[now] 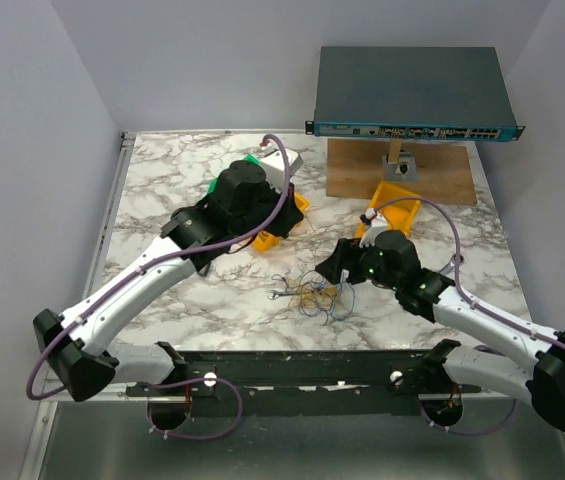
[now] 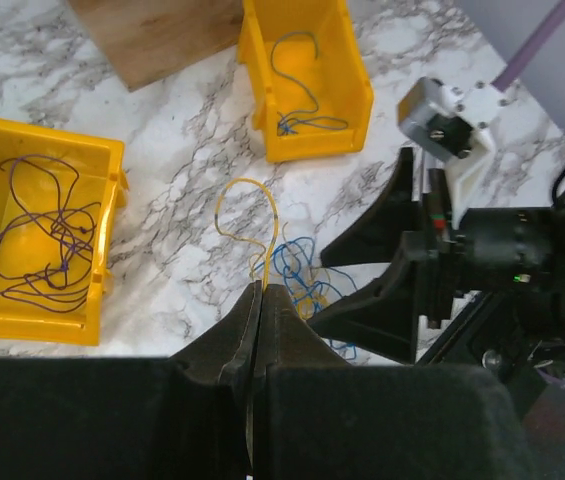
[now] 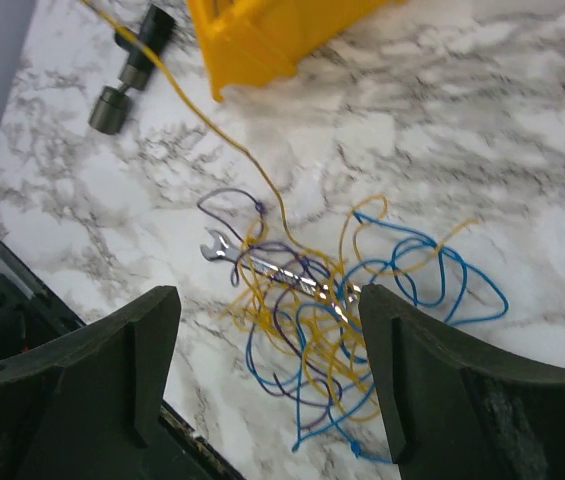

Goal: Untangle the cables

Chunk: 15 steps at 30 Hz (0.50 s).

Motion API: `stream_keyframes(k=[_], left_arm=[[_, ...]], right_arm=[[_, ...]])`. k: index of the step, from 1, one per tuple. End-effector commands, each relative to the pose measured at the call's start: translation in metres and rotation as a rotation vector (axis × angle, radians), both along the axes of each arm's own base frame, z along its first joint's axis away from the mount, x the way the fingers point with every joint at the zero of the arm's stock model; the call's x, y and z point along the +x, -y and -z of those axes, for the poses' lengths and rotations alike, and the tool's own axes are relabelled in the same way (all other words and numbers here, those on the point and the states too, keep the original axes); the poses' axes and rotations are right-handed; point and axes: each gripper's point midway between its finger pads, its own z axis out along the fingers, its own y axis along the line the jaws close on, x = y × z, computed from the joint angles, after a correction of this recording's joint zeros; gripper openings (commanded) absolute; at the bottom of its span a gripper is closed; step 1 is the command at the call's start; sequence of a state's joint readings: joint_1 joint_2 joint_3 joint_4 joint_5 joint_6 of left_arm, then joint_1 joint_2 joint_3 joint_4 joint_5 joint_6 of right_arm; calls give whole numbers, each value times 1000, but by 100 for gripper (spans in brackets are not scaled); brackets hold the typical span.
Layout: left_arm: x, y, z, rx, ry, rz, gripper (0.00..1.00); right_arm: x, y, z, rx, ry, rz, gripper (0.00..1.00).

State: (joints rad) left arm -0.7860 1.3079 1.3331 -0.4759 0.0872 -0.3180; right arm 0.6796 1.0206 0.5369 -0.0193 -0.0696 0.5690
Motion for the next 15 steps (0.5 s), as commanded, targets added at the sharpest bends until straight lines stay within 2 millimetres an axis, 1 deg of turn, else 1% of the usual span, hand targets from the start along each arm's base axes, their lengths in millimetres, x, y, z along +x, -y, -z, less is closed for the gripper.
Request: stream_keyframes(k=[1,4,5,7,8,10,12,14,15], left_arm=[[-25,-17,-31,-47,28,41,0],[-33,-25,-45,-81,44,44,0],[-35,-26,-48,-88,41,46,0],[-41,-25,-51,-102,30,66,0],[-42,-26,-53,-108,23,67,0],[-45,-28,-55,-118,17,67,0],[-47,-30,-58,-133,17,67,0],[-49,-34,-61,-152,17,63,0],[-50,-36,-62,-161,15,61,0]], right_arm=[[15,-34,-38,107,196,-141,80],[24,-47,-35,100,199,-174,77],[27,-52,-36,105,209,-185,76],[33,-59,-32,90,224,-182,72],[36,-62,-28,77,230,-186,65],[38,-70,-27,77,238,-206,56],[34,-79,-31,99,249,-242,52],[35,-85,-37,111,259,-241,43],[36,-85,-41,111,262,-234,33]])
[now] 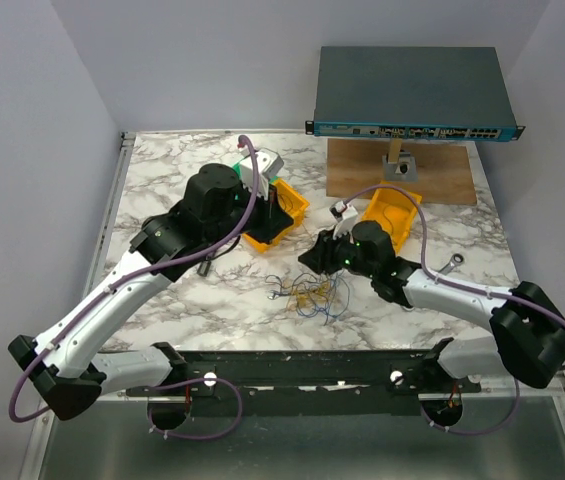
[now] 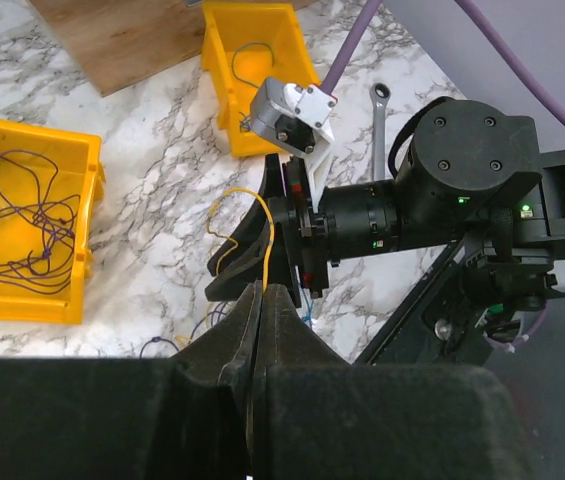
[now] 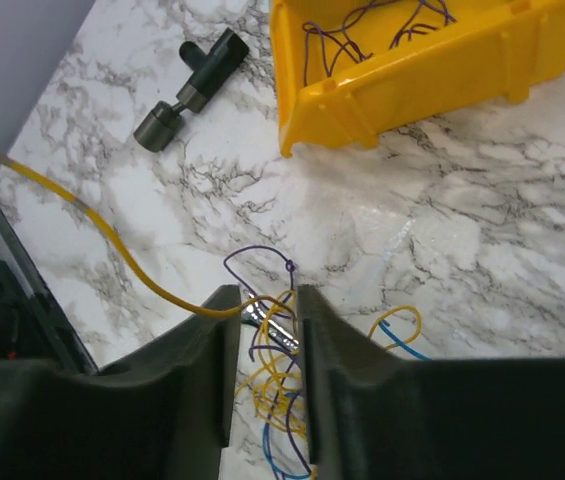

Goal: Untangle the cables

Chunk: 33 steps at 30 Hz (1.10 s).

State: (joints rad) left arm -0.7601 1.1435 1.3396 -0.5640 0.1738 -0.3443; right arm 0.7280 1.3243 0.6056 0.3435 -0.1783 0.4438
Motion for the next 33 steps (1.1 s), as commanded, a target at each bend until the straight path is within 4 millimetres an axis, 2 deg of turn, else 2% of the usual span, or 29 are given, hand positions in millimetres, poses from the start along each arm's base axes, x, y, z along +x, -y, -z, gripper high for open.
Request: stream_keyframes(k=[1,2,3,7,11,13,15,17,23,26,27,29,31,33], left_arm=[[-12,-11,-18,-68,-2,14,0],[-10,-15,-18,-72,-6,0,0],[-9,-18,-17,-74,-12,-14,0],[-2,-32,-4,-95,-43,-52,0],[-5,-31,5,-141,-47,-26,0],[-11,-25,5,-175,-42,19,0],[-17,-19,4,-218,-37,66,0],[-21,-14,1,-261,-15,105,0],[-28,-10,2,-330,58,154,0],[-28,-7,12,-335,67,173,3],[-28,-6,16,-330,61,177,9],[-28,-4,24,-316,49,182,38],[-28,-3,23,-321,75,188,59],[-27,-1,24,-318,96,195,65]], right_arm=[[9,-19,-46,78,104,-25,21],[11,-17,-56,87,113,-7,6],[12,-13,-67,92,117,10,1],[3,-4,-139,152,176,22,1],[-16,6,-222,239,237,-4,1],[-26,11,-252,269,240,-18,1],[-32,14,-267,295,226,-19,1],[-34,15,-265,306,189,-8,1],[-31,8,-216,250,51,4,1],[-31,6,-202,237,26,5,1],[-30,6,-197,229,20,8,1],[-28,6,-193,217,13,16,0],[-26,7,-191,203,11,21,1],[-26,6,-190,197,9,19,1]])
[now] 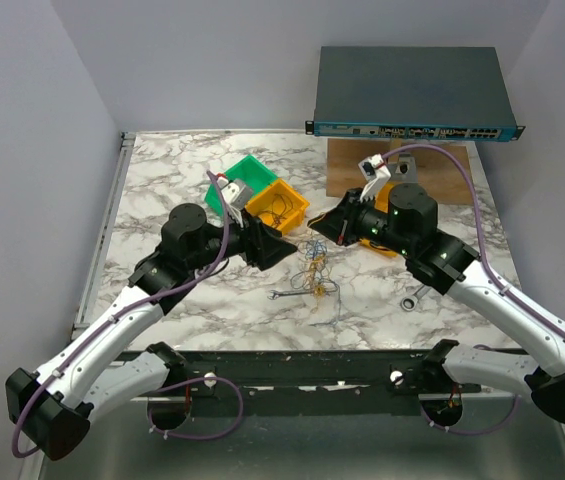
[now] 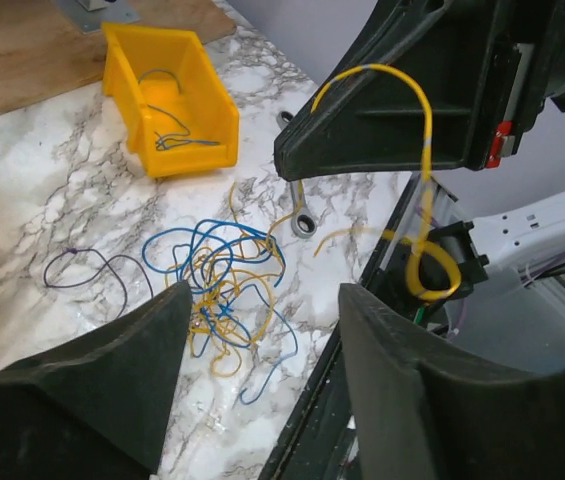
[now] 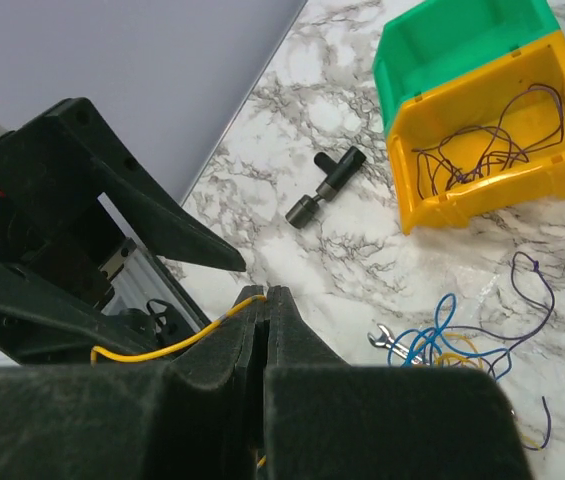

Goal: Untangle the cables

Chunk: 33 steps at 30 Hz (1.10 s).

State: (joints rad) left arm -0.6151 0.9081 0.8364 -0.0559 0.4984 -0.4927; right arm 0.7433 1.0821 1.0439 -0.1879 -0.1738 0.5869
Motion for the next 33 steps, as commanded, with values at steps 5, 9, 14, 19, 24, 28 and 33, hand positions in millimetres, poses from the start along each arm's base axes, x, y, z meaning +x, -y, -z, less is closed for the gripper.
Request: stream_keyframes(k=[5,9,14,19,24,28,33], left_arm=[[-1,19,-12,-17,100,72,68],[2,31,-14,-18,104,96,68],[11,50,-11,3,75,126,56],[14,66,-21,-25,81,173,9],[25,64,-17,-6,67,123,0],[25,57,-20,-26,58,116,0],[21,50,-29,-56,58,142,0]], right_arm=[[-4,-3,-12,15,6,-22,1],[-6,-6,-13,20,-3,-41,1],[-10,-12,-17,53,-10,-71,1],[-11,-11,-17,65,-21,-70,1],[-12,4,-10,34,-3,-21,50],[-9,36,11,-33,28,109,74],[-25,58,49,-69,87,116,85]])
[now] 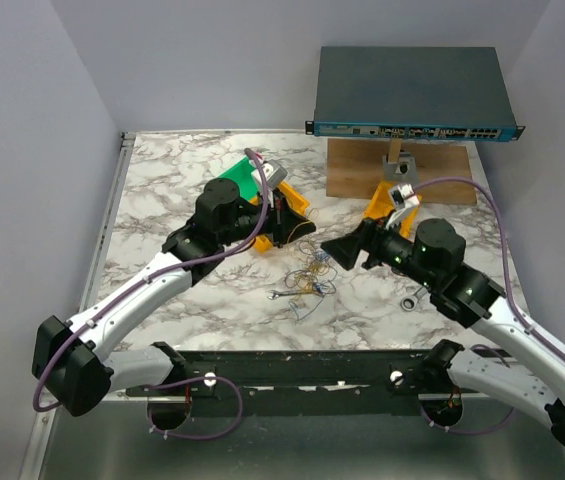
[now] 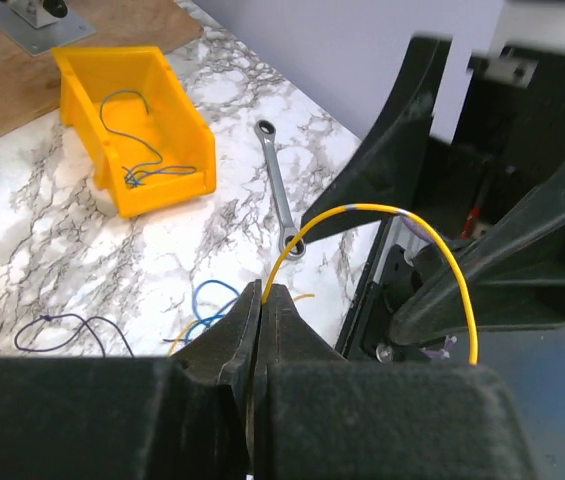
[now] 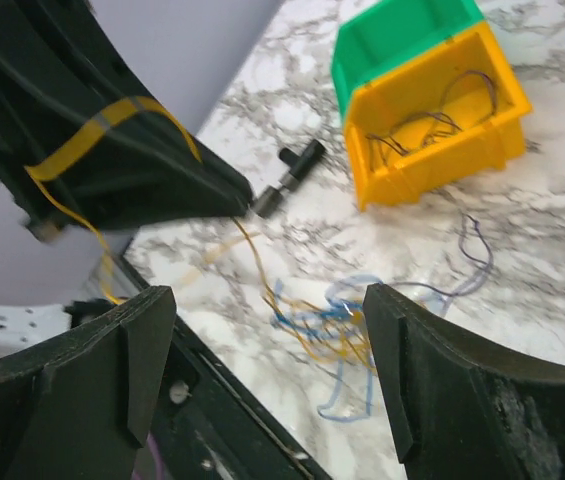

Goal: Untangle the cables

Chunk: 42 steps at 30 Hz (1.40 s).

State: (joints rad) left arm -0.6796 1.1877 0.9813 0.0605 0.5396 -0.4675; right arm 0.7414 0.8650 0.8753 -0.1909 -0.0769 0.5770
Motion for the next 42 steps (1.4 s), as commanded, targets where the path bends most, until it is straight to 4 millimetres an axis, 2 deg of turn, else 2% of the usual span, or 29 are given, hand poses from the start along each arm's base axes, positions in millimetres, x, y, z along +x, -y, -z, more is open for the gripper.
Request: stream_keyframes(k=[1,4,7,14,16,18,20,22,24,26,27,29,31,33,35,37,39,41,42], left_arm=[[-8,-5,-33,-80,52,45,0],[-13,-4,-42,-90,58,78,0],[-15,-4,-49,-85,57,87,0],[-19,-5,-65,-89,67,102,0],[-19,-4,-69,-93,62,103,0],[-18,-4,-74,-100,59,103,0],[-17,-4,-79,-108,62,102,0],[-12,-8,-79,-96,45,60,0],[1,-21,-82,-89,46,-28,0],[15,-42,-85,-85,46,-136,0],[23,-55,-86,-83,46,-191,0],[38,-86,-83,-61,37,-323,0],[53,-122,-76,-32,20,-475,0],[62,-156,-69,-31,2,-605,0],[65,-182,-63,-44,-13,-702,0],[64,-197,-59,-61,-22,-746,0],[58,-191,-62,-86,-17,-683,0],[53,-179,-64,-91,-28,-601,0],[52,-177,-64,-85,-39,-586,0]], right_arm=[[-10,16,49,-90,45,-7,87],[-28,5,67,-85,106,-142,93],[-31,-2,77,-61,159,-195,97],[-10,-16,89,-66,218,-180,95],[-5,-21,86,-55,241,-183,94],[0,-26,84,-46,251,-184,83],[2,-32,86,-44,244,-198,58],[5,-32,94,-55,206,-180,22],[12,-21,106,-66,150,-94,9],[18,1,127,-88,69,36,4],[23,17,137,-94,31,141,1],[29,55,166,-120,-62,351,1],[25,95,195,-154,-167,556,1],[17,122,212,-157,-244,697,1],[13,128,211,-120,-259,729,1],[12,138,203,-74,-261,785,1],[14,130,190,-53,-212,730,1],[14,106,173,-53,-140,576,1],[16,101,167,-49,-131,558,1]])
